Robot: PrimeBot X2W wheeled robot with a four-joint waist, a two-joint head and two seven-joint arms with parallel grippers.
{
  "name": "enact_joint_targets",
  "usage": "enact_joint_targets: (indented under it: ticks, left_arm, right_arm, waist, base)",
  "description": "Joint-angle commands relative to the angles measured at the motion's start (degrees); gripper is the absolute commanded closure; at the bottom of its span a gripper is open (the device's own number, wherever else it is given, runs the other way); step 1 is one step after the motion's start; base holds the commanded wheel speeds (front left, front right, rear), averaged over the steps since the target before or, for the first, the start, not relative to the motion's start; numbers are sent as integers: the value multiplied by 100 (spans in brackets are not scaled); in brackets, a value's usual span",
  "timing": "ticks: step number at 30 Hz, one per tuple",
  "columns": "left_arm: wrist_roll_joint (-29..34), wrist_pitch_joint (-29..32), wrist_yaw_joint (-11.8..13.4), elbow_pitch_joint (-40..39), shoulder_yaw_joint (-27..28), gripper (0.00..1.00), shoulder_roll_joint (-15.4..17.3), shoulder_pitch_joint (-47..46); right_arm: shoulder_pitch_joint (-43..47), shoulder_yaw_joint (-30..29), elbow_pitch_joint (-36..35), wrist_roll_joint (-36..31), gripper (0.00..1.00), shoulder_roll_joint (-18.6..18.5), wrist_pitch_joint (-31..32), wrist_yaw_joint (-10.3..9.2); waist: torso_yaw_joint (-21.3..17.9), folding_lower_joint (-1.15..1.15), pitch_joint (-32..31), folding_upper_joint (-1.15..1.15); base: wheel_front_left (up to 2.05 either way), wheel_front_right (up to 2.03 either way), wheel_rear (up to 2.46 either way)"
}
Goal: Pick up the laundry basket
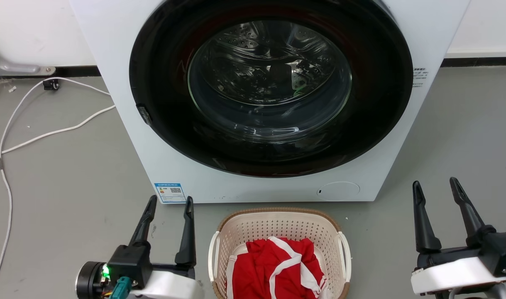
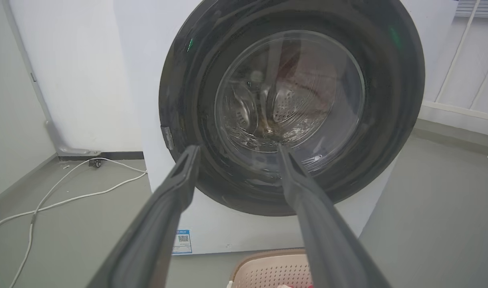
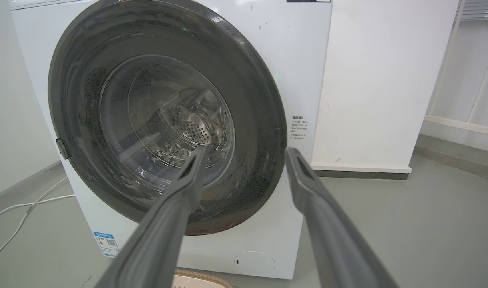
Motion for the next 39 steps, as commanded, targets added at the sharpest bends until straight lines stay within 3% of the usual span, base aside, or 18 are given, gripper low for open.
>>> enact_joint_targets:
  ticks: [1,8,11,12,20,32,39]
  left_arm:
    - [116,-47,4,-47,-24,0,27,-76]
    - [96,-139,-401,-142,152,0,-186,84]
    - [53,-177,-779,-183,404,0,-376,210]
    - [123,-212,-1181,-135,691,0,-577,305]
    - [365,-287,-1866,152,1286,0,-971,456]
    - [1127,-408,-2095,316,1410,0,-1082,544]
    - [943,-402,-2114,349,1482,0,-1089,522]
  right_arm:
    - [50,12,-82,-145,0,0,-49,-2]
    - [99,12,-101,-412,0,1,-152,-2]
    - [146,-16,-69,-386,0,2,-179,-2]
    - [182,-69,-11,-300,0,2,-211,-2]
    - [232,-95,96,-390,0,4,-288,-2]
    - [293,-112,151,-798,0,6,-407,-3]
    - [255,-131,196,-728,0,6,-404,-3]
  waist:
    - [0,0,2,0]
    - [10,0,7,0]
    - [10,0,6,0]
    - [6,0,1,0]
    - [-10,-1,-7,0]
    - [-29,-1,3,0]
    - [-21,-1,10,0]
  base:
    - [0,0,0]
    - [0,0,0]
    - [0,0,0]
    - [0,0,0]
    - [0,0,0]
    - [0,0,0]
    - [0,0,0]
